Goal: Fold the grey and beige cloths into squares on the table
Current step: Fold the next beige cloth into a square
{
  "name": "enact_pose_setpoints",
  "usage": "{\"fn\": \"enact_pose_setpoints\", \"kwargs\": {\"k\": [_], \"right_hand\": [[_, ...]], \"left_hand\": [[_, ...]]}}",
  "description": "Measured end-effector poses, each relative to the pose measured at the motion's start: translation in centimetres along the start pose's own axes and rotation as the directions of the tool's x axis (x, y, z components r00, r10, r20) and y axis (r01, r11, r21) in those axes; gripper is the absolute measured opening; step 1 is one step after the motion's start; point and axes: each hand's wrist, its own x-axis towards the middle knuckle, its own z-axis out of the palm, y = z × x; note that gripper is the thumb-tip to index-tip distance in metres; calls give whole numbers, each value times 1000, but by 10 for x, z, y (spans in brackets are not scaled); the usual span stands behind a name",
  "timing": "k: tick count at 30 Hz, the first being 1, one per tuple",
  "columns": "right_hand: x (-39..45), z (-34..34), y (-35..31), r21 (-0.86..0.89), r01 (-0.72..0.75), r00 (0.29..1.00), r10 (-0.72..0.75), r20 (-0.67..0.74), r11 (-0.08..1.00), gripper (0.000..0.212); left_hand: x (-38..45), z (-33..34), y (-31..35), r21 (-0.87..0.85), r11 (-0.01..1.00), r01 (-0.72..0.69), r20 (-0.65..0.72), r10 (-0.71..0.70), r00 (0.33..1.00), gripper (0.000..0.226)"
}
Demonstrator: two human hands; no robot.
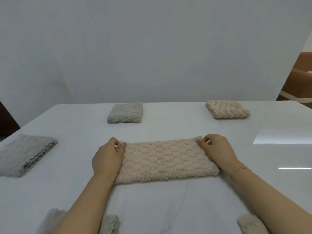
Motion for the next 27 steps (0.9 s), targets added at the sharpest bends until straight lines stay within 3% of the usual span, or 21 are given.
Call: {"fn": "enact_pose_setpoints", "kwargs": {"k": [3,6,9,12,16,20,27], "right_hand": [[-3,-4,0,1,12,1000,-12,-6,1000,28],[-6,-16,0,120,-30,998,23,52,992,21],[-12,-25,-5,11,81,996,-81,-34,997,24],[-26,-21,-25,-17,282,959,-282,-20,959,32],[-40,4,-42,-73,501,849,-474,235,862,43],[-42,20,-28,-173,505,805,-389,447,846,56],[-40,22,-20,-281,438,852,-294,434,854,66]], "left_hand": [[-2,-4,3,-12,1000,5,-12,-5,1000,24],[-5,-13,4,-16,998,-55,-90,53,995,17],[-10,-19,11,13,987,-159,-119,160,980,18],[-22,-15,29,16,951,-309,6,309,951,20],[-44,-3,48,-14,908,-418,199,412,889,33],[-52,11,42,151,893,-423,461,315,830,56],[-48,11,34,238,896,-375,461,236,855,54]]}}
